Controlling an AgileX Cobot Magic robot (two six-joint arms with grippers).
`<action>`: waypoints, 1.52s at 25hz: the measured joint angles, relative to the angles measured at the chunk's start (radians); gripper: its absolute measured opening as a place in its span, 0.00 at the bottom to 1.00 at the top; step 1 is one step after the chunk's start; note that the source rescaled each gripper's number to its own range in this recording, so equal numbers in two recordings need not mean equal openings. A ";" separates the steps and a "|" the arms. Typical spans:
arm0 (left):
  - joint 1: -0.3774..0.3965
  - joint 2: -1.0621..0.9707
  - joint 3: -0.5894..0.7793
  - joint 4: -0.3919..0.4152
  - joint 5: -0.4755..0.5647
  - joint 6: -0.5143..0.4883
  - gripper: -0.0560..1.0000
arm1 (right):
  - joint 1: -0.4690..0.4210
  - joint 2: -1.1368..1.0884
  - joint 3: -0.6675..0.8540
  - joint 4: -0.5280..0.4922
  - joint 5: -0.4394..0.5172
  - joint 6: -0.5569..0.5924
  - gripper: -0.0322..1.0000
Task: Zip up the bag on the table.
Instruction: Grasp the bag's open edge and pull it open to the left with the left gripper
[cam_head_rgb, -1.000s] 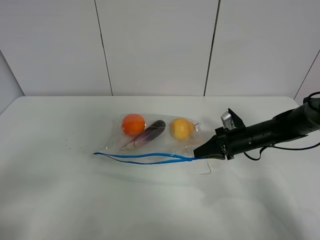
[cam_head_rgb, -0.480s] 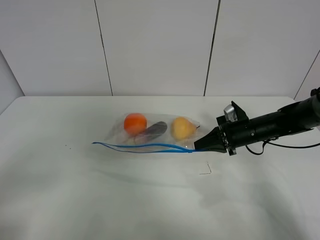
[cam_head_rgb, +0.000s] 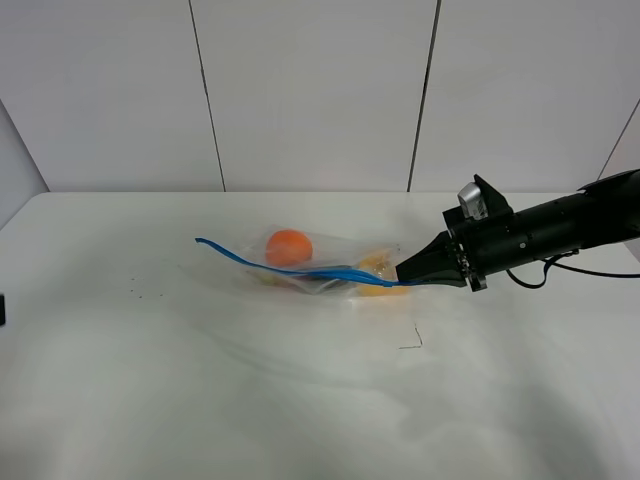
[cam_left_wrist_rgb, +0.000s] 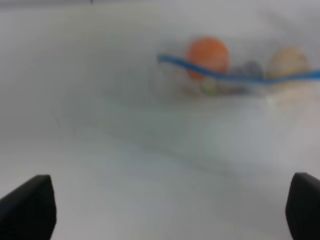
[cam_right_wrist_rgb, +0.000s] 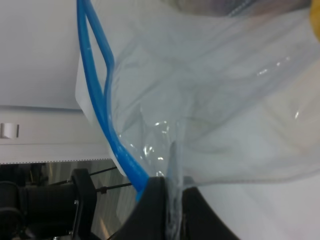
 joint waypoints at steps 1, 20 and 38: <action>-0.007 0.045 -0.031 -0.001 -0.023 0.018 1.00 | 0.000 0.000 0.000 0.000 0.000 0.000 0.03; -0.826 0.769 -0.284 0.807 -0.330 -0.193 1.00 | 0.000 0.000 0.000 0.013 0.000 0.002 0.03; -1.258 1.381 -0.394 1.954 -0.243 -1.044 1.00 | 0.000 0.000 0.000 0.045 0.000 0.004 0.03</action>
